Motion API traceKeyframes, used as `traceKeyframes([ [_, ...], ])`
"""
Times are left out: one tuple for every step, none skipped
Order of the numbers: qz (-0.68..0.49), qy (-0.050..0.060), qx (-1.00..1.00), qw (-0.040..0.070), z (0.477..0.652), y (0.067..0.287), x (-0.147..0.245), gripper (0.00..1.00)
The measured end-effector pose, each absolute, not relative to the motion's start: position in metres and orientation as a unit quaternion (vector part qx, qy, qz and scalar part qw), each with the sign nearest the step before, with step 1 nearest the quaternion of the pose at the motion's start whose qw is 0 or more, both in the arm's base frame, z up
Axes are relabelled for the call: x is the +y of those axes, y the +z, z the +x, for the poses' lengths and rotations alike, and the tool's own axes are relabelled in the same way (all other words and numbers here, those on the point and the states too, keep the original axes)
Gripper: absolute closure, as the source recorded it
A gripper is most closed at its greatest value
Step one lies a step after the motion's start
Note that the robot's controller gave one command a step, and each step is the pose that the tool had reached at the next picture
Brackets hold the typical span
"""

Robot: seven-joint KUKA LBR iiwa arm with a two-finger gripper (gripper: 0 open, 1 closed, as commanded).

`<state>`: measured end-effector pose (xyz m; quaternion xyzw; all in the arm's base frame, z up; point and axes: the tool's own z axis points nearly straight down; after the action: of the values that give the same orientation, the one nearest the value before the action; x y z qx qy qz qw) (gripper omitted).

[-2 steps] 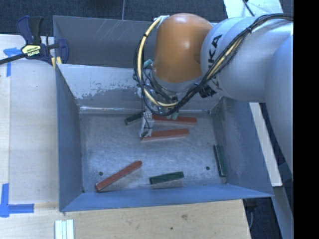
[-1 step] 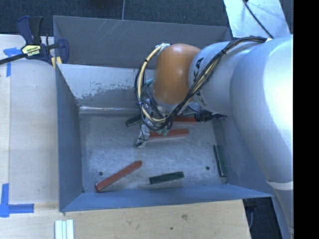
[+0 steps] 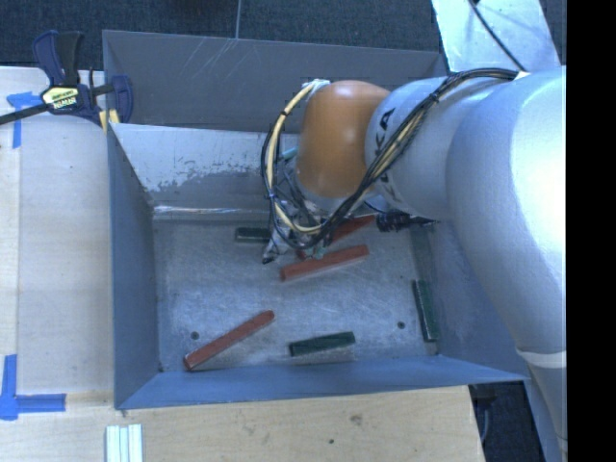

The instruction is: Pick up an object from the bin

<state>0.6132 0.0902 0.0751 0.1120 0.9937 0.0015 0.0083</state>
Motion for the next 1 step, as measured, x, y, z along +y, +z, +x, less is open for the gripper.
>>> traceKeyframes([
  [0.101, 0.000, 0.995, 0.001, 0.5920, 0.1114, 0.0739, 1.00],
])
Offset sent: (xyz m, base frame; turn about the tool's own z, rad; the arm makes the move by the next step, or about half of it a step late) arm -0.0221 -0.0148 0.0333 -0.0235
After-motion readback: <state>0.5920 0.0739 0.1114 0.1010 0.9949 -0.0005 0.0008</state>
